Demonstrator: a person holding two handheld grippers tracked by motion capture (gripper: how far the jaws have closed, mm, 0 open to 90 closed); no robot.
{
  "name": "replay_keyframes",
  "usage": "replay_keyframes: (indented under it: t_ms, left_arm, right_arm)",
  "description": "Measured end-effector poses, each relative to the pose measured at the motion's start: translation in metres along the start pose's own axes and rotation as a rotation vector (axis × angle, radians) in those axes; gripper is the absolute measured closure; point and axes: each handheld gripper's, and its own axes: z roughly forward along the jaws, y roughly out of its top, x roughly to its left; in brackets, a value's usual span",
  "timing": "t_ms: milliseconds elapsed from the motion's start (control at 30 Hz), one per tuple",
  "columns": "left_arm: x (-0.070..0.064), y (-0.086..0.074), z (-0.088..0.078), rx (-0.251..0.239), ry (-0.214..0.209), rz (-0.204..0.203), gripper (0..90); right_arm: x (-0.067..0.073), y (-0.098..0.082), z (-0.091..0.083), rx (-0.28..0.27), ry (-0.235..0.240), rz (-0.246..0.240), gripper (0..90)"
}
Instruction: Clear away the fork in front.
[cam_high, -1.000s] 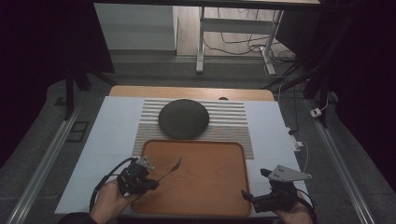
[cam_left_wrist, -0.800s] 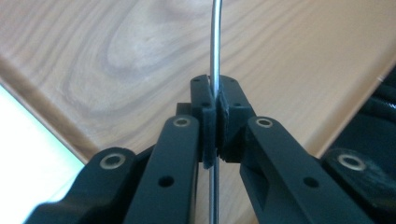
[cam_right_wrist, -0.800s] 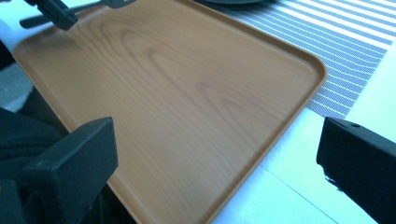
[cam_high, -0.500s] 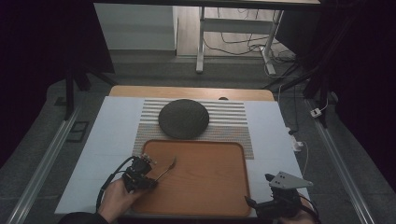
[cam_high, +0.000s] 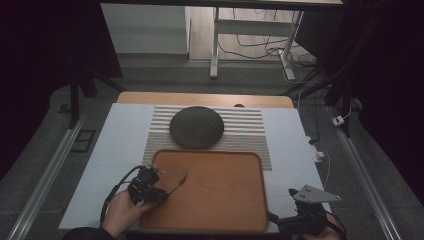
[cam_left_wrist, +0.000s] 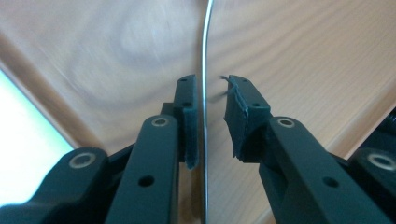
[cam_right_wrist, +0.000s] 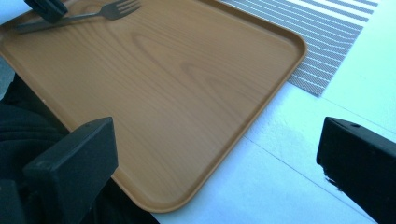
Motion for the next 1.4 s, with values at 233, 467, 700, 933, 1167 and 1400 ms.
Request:
replay_keyframes:
  t_ms: [233, 467, 700, 933, 1167, 1400]
  left_arm:
    - [0.003, 0.023, -0.006, -0.082, -0.008, 0.066, 88.4]
    - [0.011, 0.041, 0.006, -0.096, -0.031, 0.077, 88.5]
    - [0.017, 0.055, 0.017, -0.095, -0.018, 0.072, 88.6]
    - [0.005, 0.061, 0.027, -0.071, -0.021, 0.116, 88.6]
    - [-0.014, 0.065, 0.035, -0.06, -0.047, 0.185, 88.6]
    - [-0.028, 0.069, 0.046, -0.046, -0.112, 0.258, 88.5]
  right_arm:
    - [-0.001, -0.001, 0.0, 0.007, -0.001, 0.003, 0.0]
    - [-0.001, 0.0, 0.002, 0.02, 0.006, 0.006, 0.0]
    - [0.0, 0.0, 0.004, 0.038, 0.012, -0.002, 0.0]
    - [-0.001, 0.0, 0.004, 0.05, 0.017, -0.006, 0.0]
    - [0.0, 0.0, 0.005, 0.055, 0.019, -0.009, 0.0]
    - [-0.001, 0.0, 0.005, 0.053, 0.023, -0.001, 0.0]
